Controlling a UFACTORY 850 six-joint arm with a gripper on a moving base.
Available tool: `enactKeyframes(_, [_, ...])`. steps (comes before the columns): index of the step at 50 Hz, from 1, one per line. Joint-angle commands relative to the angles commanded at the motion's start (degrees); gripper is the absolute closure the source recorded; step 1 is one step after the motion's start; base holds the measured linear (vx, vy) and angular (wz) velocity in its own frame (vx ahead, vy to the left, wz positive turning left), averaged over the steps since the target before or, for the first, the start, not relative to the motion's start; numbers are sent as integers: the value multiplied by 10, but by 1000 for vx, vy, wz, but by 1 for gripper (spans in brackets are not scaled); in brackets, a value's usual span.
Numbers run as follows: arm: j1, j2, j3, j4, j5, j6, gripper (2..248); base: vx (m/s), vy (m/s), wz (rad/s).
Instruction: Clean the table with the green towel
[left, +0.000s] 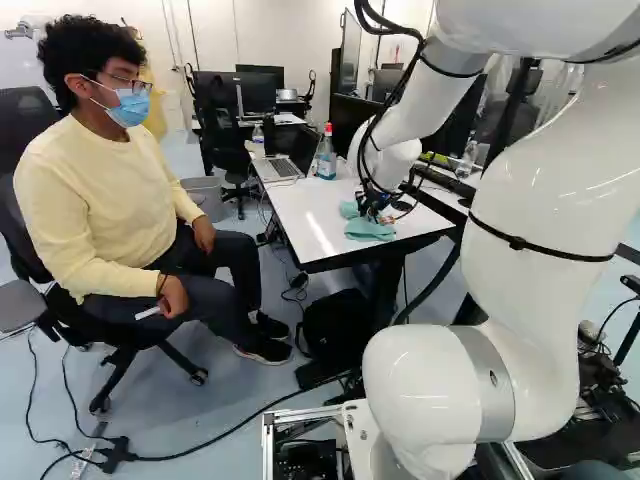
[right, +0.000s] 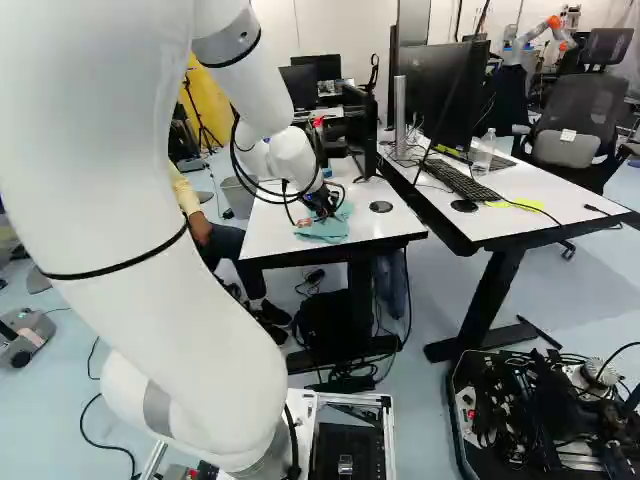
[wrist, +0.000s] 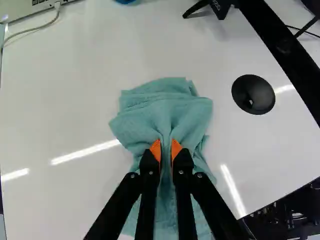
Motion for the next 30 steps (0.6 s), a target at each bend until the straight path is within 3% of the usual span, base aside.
enactKeyframes(20, [-40,-13,-14,0,0,0,206,0,0,0])
enactKeyframes(30, [-50,-36,-40,0,0,0,206,0,0,0])
